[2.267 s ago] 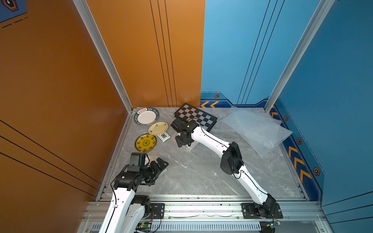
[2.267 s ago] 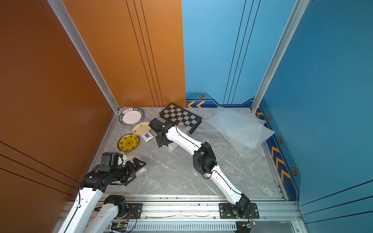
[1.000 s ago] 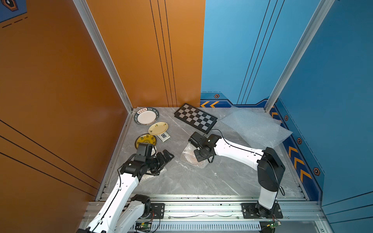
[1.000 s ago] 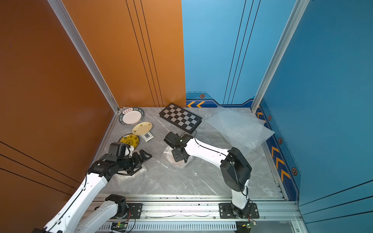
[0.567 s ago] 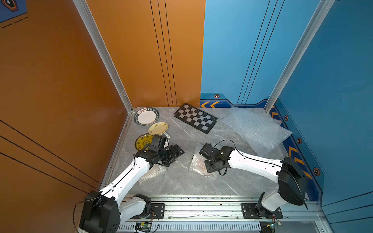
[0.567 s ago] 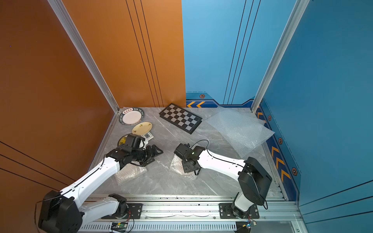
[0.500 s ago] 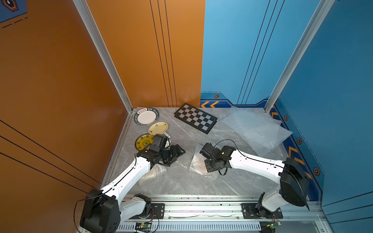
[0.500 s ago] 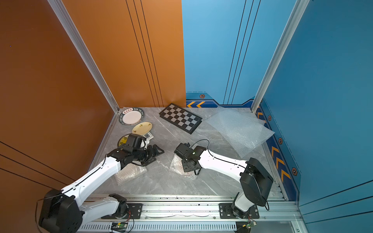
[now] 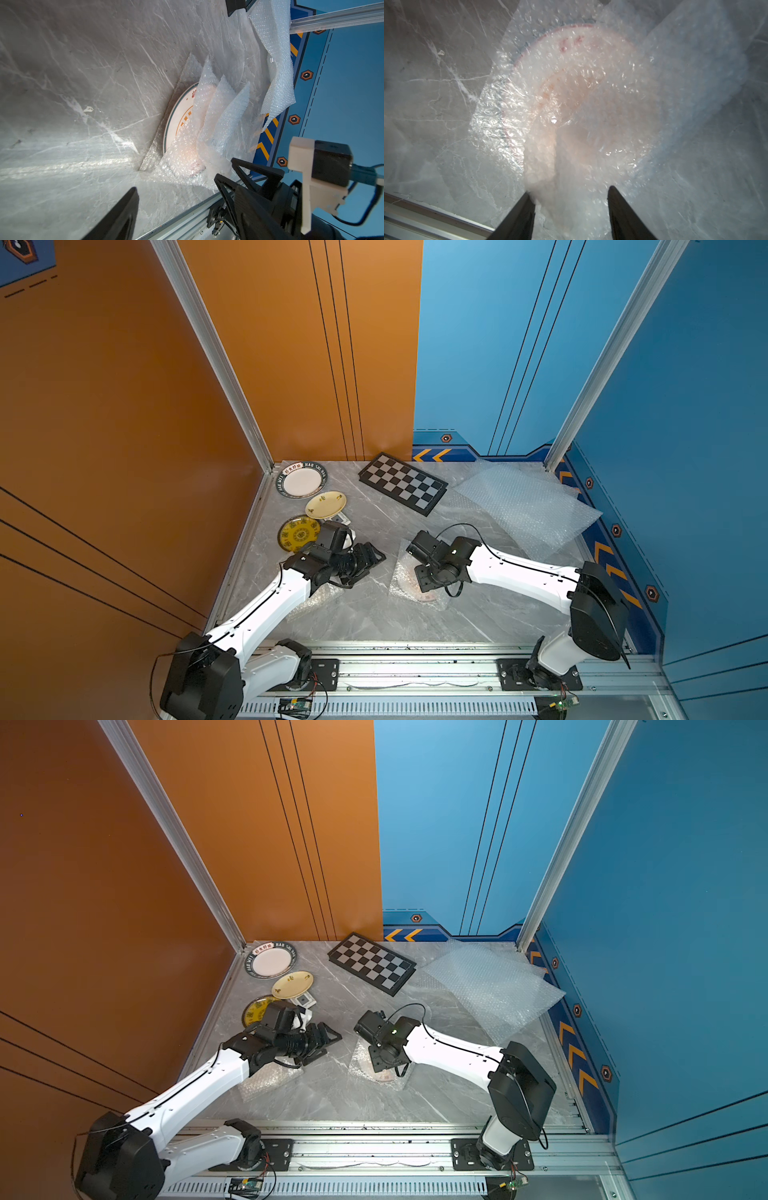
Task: Unpack dinner plates from bubble wrap
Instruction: Move the bubble wrap to the center of the board, then unwrap the bubble wrap at the center of the board.
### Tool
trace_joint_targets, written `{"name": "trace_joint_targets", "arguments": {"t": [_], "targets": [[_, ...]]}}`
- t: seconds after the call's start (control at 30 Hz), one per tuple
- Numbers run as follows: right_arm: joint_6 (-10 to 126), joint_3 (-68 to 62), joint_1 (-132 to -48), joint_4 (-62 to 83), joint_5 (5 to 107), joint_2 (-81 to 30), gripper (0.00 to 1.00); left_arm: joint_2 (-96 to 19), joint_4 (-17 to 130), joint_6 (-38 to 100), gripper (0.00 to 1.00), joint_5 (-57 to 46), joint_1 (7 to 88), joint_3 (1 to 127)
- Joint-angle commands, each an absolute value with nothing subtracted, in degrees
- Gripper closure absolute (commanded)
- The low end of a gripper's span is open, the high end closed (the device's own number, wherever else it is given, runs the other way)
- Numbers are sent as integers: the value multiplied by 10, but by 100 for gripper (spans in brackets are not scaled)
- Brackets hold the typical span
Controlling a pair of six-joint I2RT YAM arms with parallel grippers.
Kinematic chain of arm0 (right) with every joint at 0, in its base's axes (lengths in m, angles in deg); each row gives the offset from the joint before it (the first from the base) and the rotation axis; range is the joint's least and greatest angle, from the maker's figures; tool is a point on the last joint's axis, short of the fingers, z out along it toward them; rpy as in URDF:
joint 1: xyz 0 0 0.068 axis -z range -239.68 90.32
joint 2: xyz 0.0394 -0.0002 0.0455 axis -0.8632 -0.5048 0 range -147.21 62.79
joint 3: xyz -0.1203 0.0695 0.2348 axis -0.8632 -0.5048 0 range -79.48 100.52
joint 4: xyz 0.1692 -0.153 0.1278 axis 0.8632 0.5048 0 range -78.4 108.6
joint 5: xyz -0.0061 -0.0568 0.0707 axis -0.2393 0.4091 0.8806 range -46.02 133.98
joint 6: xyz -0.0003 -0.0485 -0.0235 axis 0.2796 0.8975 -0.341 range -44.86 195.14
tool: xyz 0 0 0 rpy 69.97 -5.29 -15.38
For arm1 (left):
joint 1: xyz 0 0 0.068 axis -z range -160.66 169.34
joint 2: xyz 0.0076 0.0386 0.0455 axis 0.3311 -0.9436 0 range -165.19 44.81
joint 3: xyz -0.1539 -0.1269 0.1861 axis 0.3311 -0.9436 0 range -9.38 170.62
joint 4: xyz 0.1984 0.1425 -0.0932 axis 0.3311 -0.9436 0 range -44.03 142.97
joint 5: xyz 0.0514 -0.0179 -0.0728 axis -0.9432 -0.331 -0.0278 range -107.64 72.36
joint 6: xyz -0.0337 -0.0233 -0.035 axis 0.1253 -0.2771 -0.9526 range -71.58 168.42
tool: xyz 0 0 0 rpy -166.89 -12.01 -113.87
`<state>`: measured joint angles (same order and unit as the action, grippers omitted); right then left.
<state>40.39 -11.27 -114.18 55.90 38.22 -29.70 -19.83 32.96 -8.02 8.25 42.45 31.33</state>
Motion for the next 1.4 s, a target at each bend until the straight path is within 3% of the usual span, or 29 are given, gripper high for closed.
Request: {"name": "trace_joint_targets", "arguments": {"t": [0.0, 0.6, 1.37], "targets": [[410, -96, -1147, 563, 383, -313, 41, -202, 320, -69, 27, 110, 418, 307], [416, -20, -1156, 596, 357, -387, 42, -285, 336, -37, 31, 116, 465, 294], [435, -17, -1152, 620, 374, -409, 47, -367, 413, -24, 38, 145, 484, 290]]}}
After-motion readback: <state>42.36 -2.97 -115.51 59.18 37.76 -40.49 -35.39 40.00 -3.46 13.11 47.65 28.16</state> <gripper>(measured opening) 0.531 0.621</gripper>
